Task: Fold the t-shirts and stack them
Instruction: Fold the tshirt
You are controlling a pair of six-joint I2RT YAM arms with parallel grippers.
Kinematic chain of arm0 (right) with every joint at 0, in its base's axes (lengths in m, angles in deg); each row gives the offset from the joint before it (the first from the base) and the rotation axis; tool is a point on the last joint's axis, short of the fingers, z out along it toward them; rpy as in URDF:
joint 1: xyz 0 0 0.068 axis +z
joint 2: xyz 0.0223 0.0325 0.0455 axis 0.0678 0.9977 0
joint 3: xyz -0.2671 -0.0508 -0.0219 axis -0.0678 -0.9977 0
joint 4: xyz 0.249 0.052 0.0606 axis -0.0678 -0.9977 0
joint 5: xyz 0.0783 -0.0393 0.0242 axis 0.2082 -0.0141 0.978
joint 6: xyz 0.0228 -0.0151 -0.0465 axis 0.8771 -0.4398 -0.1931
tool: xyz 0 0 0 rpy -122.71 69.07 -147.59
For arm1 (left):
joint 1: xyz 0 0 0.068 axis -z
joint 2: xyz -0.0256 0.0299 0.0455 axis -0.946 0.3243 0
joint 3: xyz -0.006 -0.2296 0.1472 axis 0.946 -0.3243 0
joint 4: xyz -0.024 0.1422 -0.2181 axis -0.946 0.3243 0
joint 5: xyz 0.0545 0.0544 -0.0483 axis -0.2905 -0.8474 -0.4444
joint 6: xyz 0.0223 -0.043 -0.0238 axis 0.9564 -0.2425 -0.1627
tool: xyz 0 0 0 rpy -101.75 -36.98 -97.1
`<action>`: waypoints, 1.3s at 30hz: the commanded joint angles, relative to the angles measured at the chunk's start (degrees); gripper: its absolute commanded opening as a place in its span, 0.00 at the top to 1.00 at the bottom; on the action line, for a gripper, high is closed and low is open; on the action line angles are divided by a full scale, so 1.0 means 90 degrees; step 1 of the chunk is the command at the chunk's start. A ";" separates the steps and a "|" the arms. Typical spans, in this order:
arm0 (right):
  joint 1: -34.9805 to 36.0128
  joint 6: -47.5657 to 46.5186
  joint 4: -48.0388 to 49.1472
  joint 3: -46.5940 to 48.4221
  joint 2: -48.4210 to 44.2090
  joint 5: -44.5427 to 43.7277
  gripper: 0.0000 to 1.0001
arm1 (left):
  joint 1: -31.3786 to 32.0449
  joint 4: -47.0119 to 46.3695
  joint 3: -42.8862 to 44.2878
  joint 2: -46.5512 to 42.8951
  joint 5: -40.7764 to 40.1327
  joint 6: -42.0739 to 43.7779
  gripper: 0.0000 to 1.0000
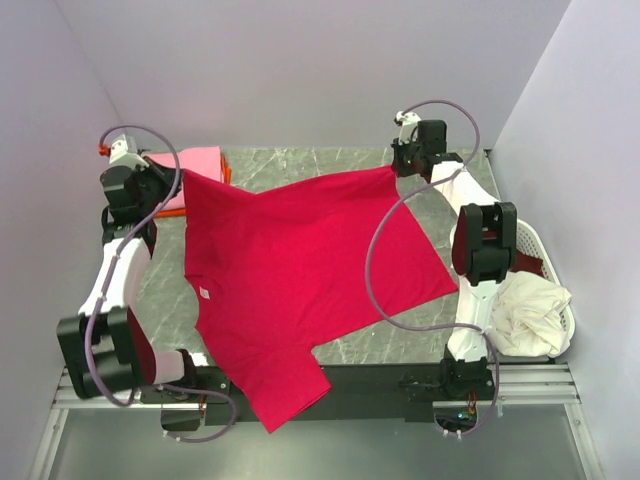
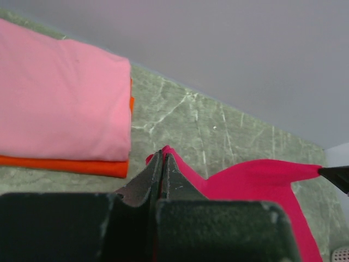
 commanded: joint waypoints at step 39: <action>-0.0487 0.0019 0.0342 -0.0846 -0.0597 0.0372 1.00 | -0.0018 0.1747 -0.2183 -0.2632 -0.0057 -0.0927 1.00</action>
